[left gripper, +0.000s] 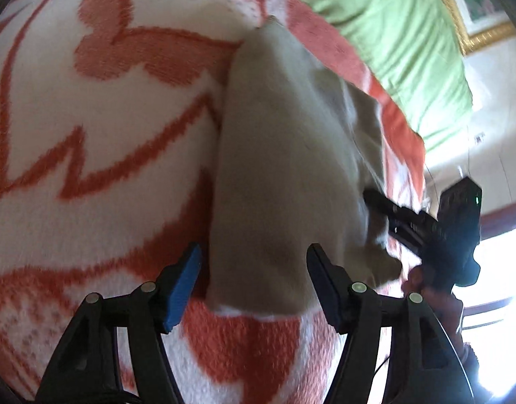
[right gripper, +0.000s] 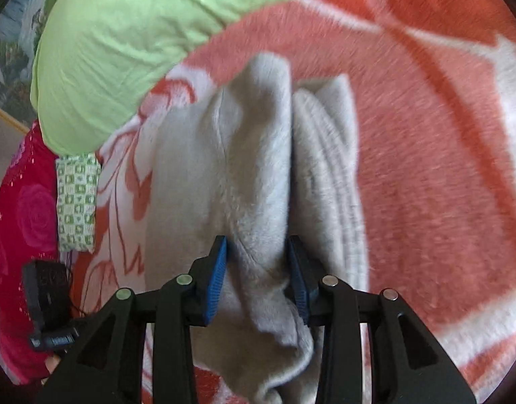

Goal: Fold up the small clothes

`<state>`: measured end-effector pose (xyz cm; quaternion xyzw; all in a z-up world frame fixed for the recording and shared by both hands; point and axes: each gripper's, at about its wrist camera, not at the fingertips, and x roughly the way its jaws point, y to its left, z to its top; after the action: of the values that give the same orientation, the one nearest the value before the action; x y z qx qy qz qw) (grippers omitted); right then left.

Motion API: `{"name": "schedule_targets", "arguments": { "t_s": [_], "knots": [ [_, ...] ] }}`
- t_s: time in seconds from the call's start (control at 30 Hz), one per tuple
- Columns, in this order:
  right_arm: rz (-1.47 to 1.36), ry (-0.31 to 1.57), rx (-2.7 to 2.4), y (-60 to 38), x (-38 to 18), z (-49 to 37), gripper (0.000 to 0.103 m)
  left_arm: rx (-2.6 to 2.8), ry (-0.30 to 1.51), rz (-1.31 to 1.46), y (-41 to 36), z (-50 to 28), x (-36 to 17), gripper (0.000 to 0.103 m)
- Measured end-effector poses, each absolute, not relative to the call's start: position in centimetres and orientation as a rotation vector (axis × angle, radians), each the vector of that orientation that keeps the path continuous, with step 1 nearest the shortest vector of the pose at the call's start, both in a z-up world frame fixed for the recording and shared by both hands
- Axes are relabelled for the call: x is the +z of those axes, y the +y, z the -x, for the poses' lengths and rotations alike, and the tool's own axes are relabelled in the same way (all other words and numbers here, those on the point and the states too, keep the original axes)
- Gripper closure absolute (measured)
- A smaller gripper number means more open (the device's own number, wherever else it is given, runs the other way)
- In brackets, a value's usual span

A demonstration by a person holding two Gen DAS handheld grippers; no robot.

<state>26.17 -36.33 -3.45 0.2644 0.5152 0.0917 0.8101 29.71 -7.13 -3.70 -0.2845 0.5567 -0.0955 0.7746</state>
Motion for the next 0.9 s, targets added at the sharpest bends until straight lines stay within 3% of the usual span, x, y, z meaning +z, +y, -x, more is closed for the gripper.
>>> {"name": "schedule_targets", "arguments": {
  "t_s": [0.03, 0.07, 0.1, 0.27, 0.43, 0.57, 0.63, 0.8, 0.9],
  "knots": [
    [-0.575, 1.105, 0.199, -36.4, -3.6, -26.4, 0.066, -0.194, 1.216, 0.626, -7.1, -30.2, -4.1, 0.037],
    [-0.589, 1.101, 0.206, -36.5, -3.4, -26.4, 0.081, -0.189, 1.227, 0.638, -7.0, -30.7, -4.4, 0.037],
    [-0.601, 1.089, 0.220, -36.6, -2.9, -26.4, 0.087, -0.191, 1.231, 0.646, -7.0, -31.1, -4.7, 0.037],
    [-0.652, 0.935, 0.261, -38.9, 2.3, -24.2, 0.090, -0.246, 1.236, 0.629, -9.2, -32.8, -5.2, 0.033],
    [-0.618, 1.066, 0.153, -40.2, -2.7, -24.0, 0.090, -0.245, 1.288, 0.596, -10.4, -33.9, -6.8, 0.033],
    [-0.650, 1.021, 0.113, -40.4, -4.9, -23.4, 0.090, -0.261, 1.313, 0.579, -10.9, -34.7, -7.5, 0.032],
    [-0.688, 1.002, 0.103, -40.5, -4.8, -23.1, 0.088, -0.263, 1.319, 0.576, -10.9, -35.0, -7.2, 0.032],
    [-0.645, 0.985, 0.101, -41.0, -2.0, -22.4, 0.067, -0.280, 1.274, 0.554, -9.7, -36.8, -5.2, 0.033],
    [-0.599, 0.954, 0.052, -41.5, -0.8, -23.0, 0.061, -0.270, 1.262, 0.573, -9.1, -39.5, -4.7, 0.032]
  ]
}}
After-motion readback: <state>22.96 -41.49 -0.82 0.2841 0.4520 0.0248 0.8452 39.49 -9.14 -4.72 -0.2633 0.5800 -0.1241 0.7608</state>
